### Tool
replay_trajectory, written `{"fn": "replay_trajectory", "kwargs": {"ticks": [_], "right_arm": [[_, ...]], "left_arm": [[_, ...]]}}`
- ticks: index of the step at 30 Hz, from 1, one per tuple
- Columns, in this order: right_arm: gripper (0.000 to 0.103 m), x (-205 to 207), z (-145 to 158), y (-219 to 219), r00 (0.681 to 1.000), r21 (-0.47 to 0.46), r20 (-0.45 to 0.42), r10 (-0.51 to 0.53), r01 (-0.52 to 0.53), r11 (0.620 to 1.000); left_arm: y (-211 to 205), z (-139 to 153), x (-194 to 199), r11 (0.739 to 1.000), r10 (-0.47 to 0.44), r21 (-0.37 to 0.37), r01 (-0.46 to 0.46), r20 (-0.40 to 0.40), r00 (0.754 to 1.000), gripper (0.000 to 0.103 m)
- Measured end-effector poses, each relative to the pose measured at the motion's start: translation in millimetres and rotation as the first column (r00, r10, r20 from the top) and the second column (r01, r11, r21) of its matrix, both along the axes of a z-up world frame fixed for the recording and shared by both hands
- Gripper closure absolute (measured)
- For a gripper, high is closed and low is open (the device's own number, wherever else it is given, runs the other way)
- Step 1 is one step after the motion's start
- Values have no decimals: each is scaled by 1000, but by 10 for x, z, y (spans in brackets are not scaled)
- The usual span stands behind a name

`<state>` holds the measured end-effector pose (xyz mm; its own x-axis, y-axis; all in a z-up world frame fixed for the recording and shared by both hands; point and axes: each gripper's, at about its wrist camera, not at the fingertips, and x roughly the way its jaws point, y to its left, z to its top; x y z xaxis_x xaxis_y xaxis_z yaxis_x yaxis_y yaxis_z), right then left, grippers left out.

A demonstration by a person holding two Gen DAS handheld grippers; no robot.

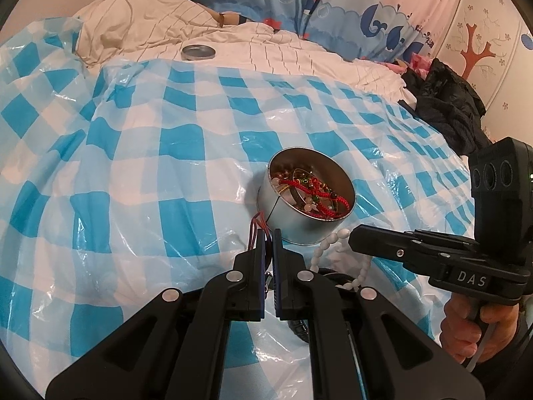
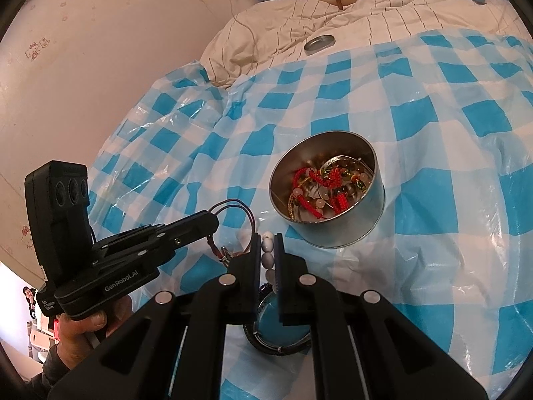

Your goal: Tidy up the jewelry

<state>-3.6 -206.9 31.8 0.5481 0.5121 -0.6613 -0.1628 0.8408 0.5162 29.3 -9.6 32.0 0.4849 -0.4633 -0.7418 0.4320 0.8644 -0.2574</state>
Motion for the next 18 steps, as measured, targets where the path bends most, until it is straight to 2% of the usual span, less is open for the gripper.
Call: {"fn": "replay_trajectory", "kwargs": {"ticks": [18], "right_arm": [[95,-28,40,-20,1000,33,20,13,-13,999]], "left_arm": [[-85,27,-4,999,-8,38,7,31,999,100]]}}
